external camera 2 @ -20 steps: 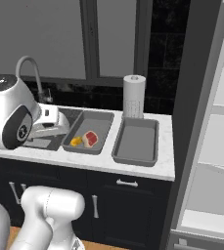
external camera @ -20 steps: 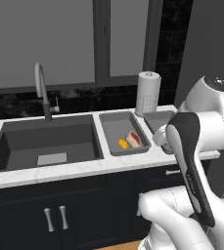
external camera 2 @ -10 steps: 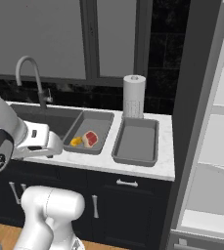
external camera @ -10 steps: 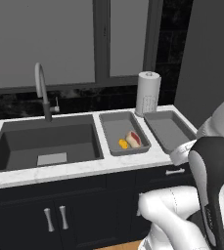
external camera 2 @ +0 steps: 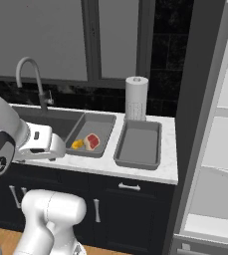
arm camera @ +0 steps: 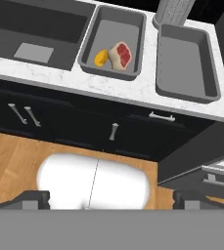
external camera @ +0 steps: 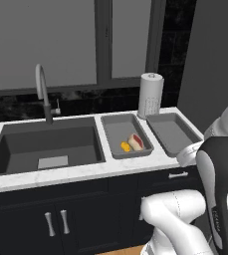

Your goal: Place one corn and one steak in each tupperware on the nearby counter, to pack two identical lunches.

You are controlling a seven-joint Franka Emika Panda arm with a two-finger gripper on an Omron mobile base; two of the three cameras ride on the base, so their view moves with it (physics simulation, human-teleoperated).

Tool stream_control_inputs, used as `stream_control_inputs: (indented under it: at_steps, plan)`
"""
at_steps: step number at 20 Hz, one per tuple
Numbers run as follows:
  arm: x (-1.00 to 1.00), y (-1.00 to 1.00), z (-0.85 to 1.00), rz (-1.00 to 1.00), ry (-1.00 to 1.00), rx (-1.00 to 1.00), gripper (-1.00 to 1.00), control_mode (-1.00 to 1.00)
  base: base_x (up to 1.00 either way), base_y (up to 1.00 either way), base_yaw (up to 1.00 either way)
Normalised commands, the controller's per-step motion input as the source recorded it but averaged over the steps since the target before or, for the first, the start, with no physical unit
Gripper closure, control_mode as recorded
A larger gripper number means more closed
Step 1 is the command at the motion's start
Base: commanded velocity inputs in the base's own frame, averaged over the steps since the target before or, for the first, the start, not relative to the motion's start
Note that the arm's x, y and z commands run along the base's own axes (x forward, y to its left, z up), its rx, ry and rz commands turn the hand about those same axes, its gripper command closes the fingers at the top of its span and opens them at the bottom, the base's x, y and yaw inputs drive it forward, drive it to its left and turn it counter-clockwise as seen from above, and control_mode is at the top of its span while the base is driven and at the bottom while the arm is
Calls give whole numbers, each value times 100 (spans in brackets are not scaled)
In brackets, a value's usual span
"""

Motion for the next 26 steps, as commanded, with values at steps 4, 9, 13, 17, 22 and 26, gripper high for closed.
stream_control_inputs:
  at_steps: [4, 9, 13, 17, 22, 26]
  plan:
    - [0, 0, 0, 0, 0, 0, -100, -100, 0, 0, 0]
    - [0, 0, 0, 0, 0, 0, -100, -100, 0, 0, 0]
    - [0, 0, 0, 0, 0, 0, -100, 100, 0, 0, 0]
    - [0, 0, 0, 0, 0, 0, -100, 100, 0, 0, 0]
    - [0, 0, 0, 0, 0, 0, -100, 100, -82, 6, 0]
    - [0, 0, 0, 0, 0, 0, -100, 100, -98, 14, 0]
